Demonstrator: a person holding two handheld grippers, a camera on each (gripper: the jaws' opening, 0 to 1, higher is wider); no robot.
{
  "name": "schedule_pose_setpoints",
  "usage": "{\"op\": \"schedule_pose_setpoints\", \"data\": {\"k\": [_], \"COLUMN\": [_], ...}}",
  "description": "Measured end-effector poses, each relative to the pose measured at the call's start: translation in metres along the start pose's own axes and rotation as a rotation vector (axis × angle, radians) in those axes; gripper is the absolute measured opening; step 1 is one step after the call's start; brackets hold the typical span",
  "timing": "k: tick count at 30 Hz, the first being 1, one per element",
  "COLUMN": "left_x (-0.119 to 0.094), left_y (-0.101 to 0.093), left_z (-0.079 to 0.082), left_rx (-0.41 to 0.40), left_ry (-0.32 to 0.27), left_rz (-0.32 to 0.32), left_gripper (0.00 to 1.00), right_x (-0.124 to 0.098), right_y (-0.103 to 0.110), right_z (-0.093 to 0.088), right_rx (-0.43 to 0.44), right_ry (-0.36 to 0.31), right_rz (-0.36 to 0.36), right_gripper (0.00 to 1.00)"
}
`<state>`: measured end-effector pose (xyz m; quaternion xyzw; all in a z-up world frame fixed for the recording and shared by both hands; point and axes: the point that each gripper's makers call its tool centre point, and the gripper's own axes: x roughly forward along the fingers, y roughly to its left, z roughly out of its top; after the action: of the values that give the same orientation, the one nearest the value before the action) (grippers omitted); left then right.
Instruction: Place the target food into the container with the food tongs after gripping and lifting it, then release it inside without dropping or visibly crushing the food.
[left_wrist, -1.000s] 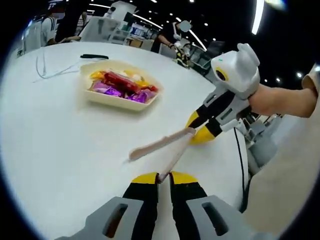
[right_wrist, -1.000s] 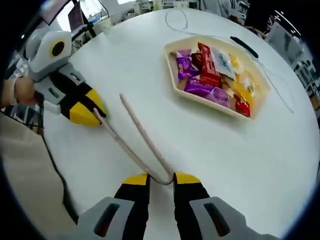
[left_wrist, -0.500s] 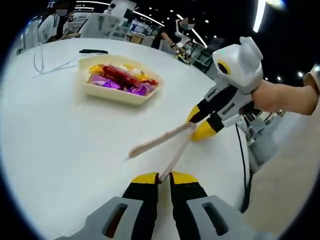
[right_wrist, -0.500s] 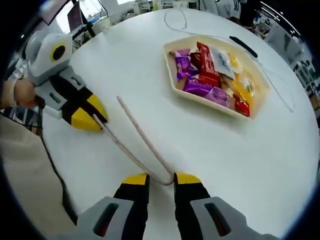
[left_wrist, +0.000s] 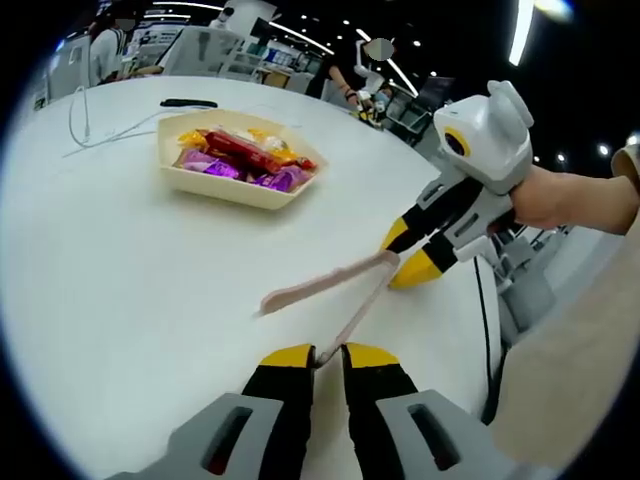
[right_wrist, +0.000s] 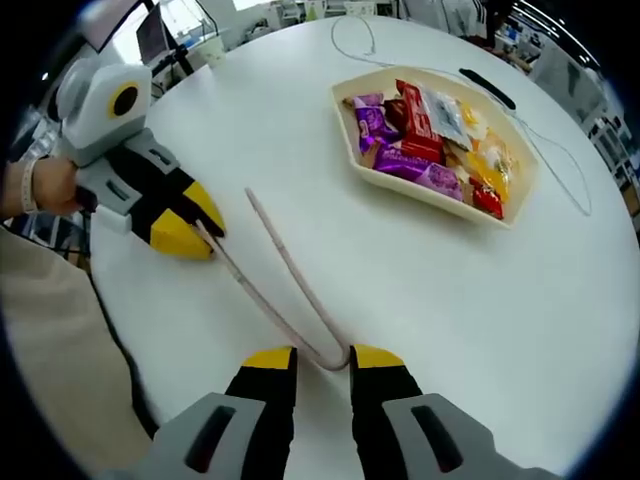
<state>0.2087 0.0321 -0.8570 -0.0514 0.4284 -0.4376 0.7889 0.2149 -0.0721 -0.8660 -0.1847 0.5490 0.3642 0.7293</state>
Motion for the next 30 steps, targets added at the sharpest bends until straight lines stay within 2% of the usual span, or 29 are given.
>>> {"op": "schedule_pose_setpoints", "data": {"k": [12, 19, 26, 30], "left_x": [-0.001, -0.009, -0.027, -0.040], "left_y": [-0.009, -0.010, -0.008, -0.009], "left_z": [0.001, -0.001, 0.001, -0.002], "left_rx": [-0.032, -0.016, -0.012, -0.020], "left_ry": [-0.012, -0.031, -0.071, -0.093], "left_rz": [0.017, 0.056, 0.108, 0.129], "left_gripper": [0.23, 0.39, 0.40, 0.42], "right_x": [-0.005, -0.014, -0.020, -0.024], "right_y": [0.006, 0.010, 0.018, 0.022], "right_z": [-0.005, -0.008, -0.012, -0.014], "right_rx": [0.009, 0.025, 0.016, 0.038], "right_ry": [-0.023, -0.055, -0.072, -0.091], "right_rz": [0.002, -0.003, -0.005, -0.006], "right_gripper": [0.23, 0.24, 0.27, 0.29]}}
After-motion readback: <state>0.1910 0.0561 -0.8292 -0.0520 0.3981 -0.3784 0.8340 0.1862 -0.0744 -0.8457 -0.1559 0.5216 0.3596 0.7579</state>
